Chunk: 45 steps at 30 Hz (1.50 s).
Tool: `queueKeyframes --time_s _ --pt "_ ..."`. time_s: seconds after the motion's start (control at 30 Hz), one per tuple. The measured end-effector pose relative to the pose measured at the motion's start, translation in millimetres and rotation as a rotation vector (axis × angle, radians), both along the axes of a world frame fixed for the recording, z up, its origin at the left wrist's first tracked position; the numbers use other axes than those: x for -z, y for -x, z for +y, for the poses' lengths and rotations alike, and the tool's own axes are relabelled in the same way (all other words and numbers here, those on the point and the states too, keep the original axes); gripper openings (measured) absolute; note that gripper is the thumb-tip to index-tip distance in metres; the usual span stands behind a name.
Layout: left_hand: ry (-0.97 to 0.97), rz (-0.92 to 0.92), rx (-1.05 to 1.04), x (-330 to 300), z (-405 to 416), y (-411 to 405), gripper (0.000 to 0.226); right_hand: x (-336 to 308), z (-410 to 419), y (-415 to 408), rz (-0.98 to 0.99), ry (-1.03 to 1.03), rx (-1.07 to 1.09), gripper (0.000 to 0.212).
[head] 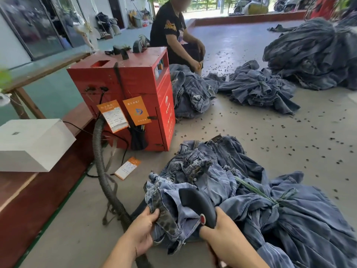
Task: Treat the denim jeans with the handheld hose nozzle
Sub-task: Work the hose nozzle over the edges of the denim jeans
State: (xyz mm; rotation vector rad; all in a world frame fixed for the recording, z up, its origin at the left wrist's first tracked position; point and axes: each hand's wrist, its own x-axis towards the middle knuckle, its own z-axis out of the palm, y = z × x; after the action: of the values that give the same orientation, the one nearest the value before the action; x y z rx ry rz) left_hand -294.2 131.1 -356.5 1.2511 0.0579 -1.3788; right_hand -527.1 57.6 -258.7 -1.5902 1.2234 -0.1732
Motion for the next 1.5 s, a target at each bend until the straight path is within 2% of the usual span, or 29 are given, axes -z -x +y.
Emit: queueKeyframes --time_s 0.1,0.2,0.37,0.47,0.57,0.9,1.13,1.3,1.4,1.5 --pt "-0.127 -0.090 -0.089 7.2 -12.9 -6.1 0.029 4.9 -0.7 12.3 0.056 0.017 -0.029 0.036" --pt "-0.166 -0.136 -0.068 -4.4 -13.6 -4.3 0.037 8.8 -0.9 11.2 0.091 0.028 -0.086 0.032" --pt "-0.101 -0.167 0.013 -28.7 -4.2 5.0 0.028 10.0 3.0 -4.0 0.101 -0.004 -0.117 0.012" --pt "-0.070 -0.115 0.062 -32.6 0.1 8.0 0.035 8.9 8.4 -8.0 0.117 0.012 -0.138 0.012" --pt "-0.067 -0.097 0.068 -28.4 3.4 6.8 0.035 4.8 16.6 -2.5 0.118 0.034 -0.147 0.023" --pt "0.021 -0.204 0.085 -30.3 -1.6 11.9 0.028 4.7 20.4 4.1 0.100 0.014 -0.122 0.026" --pt "0.080 -0.135 0.050 -27.4 -7.6 15.6 0.028 8.3 18.4 12.2 0.148 0.036 -0.154 0.037" --pt "0.105 -0.036 0.022 -20.7 -4.5 17.8 0.029 5.7 7.7 0.6 0.102 0.051 -0.088 0.022" --pt "0.118 -0.035 0.025 -19.2 -5.0 16.3 0.029 2.3 4.0 4.4 0.088 0.046 -0.050 0.029" --pt "0.114 -0.038 0.041 -19.7 -8.0 16.9 0.028 4.1 14.6 6.2 0.173 0.042 -0.134 0.029"
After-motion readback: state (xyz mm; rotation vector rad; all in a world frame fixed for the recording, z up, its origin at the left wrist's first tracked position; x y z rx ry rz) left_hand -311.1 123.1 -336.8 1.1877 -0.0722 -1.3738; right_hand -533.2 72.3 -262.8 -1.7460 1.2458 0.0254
